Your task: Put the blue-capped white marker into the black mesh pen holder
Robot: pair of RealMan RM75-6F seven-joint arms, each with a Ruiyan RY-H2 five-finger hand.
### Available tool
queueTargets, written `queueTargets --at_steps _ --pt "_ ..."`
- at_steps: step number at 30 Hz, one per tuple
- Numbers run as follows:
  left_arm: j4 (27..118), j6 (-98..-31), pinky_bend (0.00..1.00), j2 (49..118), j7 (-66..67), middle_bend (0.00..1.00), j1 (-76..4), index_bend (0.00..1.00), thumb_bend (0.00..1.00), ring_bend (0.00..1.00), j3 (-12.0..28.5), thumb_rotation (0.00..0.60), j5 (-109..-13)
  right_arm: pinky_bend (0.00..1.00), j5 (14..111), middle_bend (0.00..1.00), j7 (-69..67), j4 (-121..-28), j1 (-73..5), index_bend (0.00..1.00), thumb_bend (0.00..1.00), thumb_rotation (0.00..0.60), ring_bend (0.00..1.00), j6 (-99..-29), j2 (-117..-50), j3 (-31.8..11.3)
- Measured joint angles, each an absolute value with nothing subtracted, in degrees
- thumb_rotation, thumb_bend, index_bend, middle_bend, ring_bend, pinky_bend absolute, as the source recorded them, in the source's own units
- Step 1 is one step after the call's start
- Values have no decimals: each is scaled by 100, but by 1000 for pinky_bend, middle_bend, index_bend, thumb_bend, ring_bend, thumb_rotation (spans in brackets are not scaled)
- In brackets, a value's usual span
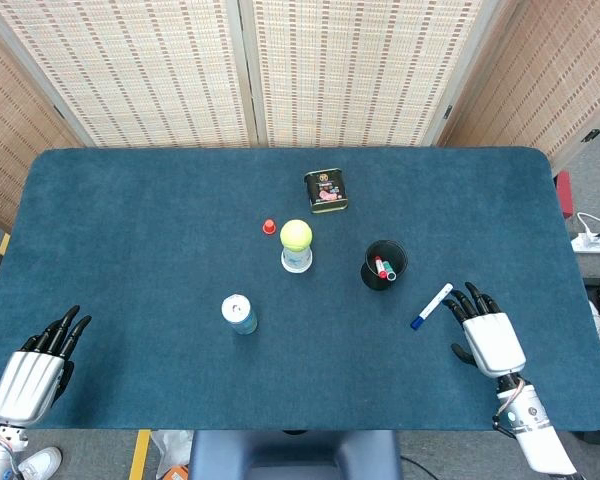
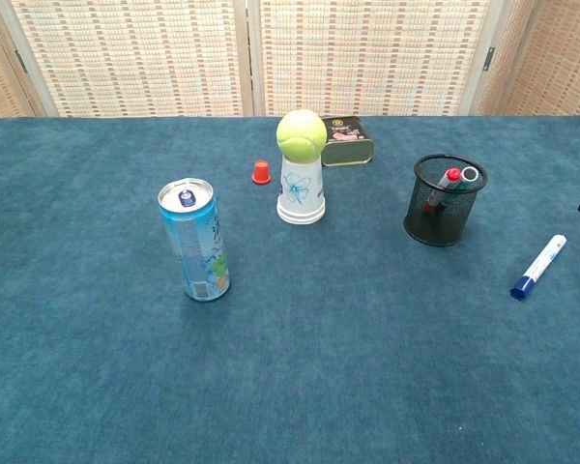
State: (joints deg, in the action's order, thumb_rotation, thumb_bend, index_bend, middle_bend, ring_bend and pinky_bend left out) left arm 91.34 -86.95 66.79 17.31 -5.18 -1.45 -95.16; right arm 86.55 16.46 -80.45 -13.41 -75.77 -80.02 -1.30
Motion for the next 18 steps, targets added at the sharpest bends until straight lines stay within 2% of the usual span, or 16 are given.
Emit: queueTargets --at_steps 13,18 --pt "9125 -8709 411 6684 1723 0 -512 104 457 169 -149 600 -9532 213 8779 155 1438 -7796 -1412 261 118 600 71 -7564 -8058 -123" --pt "9141 -8714 411 6669 1694 0 -504 104 456 169 -144 600 -9504 213 8859 158 1374 -7430 -1525 313 118 600 112 -7464 -8185 -120"
